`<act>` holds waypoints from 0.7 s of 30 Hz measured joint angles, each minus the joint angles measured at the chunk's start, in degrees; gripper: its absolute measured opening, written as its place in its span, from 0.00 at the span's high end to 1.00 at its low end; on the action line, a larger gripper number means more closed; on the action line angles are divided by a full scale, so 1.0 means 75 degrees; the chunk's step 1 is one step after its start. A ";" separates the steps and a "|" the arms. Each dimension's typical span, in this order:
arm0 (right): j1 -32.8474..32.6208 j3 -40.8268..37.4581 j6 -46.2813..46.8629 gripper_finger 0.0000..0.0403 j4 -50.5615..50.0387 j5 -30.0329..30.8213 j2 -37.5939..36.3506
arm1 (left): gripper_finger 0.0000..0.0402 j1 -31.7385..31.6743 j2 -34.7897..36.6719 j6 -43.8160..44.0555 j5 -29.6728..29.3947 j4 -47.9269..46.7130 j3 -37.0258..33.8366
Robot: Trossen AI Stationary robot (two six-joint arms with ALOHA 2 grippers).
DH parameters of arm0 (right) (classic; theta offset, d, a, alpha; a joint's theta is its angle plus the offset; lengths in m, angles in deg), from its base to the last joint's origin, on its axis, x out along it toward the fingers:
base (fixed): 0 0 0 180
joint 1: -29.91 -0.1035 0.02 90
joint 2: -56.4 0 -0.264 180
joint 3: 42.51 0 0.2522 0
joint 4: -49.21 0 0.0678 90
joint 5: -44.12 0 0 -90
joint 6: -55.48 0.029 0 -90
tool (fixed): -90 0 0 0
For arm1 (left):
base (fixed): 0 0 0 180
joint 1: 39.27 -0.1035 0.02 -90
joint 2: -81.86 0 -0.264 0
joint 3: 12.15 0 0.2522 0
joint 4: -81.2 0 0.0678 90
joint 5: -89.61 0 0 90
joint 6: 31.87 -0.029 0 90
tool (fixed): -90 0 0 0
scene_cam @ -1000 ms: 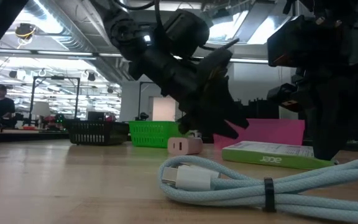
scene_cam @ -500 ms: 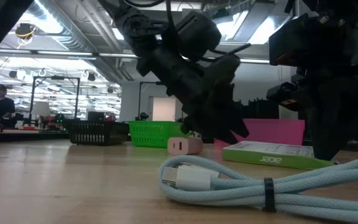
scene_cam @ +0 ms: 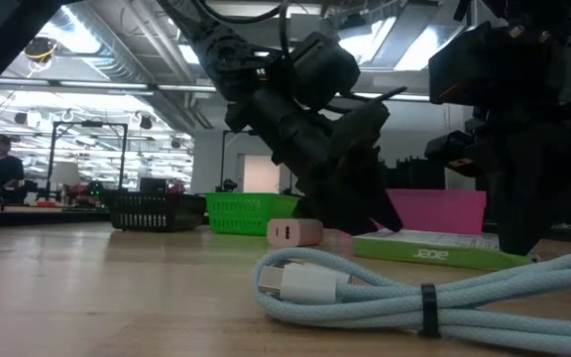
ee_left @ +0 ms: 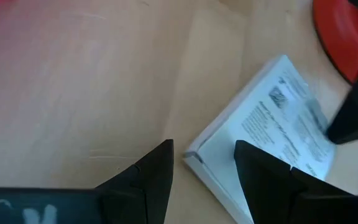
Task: Pick and place items into bin
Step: Stack the white box on top of the white box
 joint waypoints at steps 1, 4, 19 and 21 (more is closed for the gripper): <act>0.0000 0.0001 0.0000 1.00 0.0000 -0.0001 0.0000 | 0.59 -0.0001 0.0000 0.0026 0.0148 0.0007 0.0000; -0.0004 0.0001 0.0000 1.00 0.0028 -0.0067 0.0003 | 0.59 0.0034 -0.0014 0.0184 0.0626 0.0136 -0.0025; -0.0001 0.0004 -0.0002 1.00 0.0042 0.0009 0.0000 | 0.59 0.0208 -0.0026 0.0338 0.1834 0.0979 -0.0029; 0.0001 0.0005 -0.0003 1.00 0.0043 0.0121 0.0003 | 0.59 0.0231 -0.0026 0.0337 0.2004 0.1028 -0.0029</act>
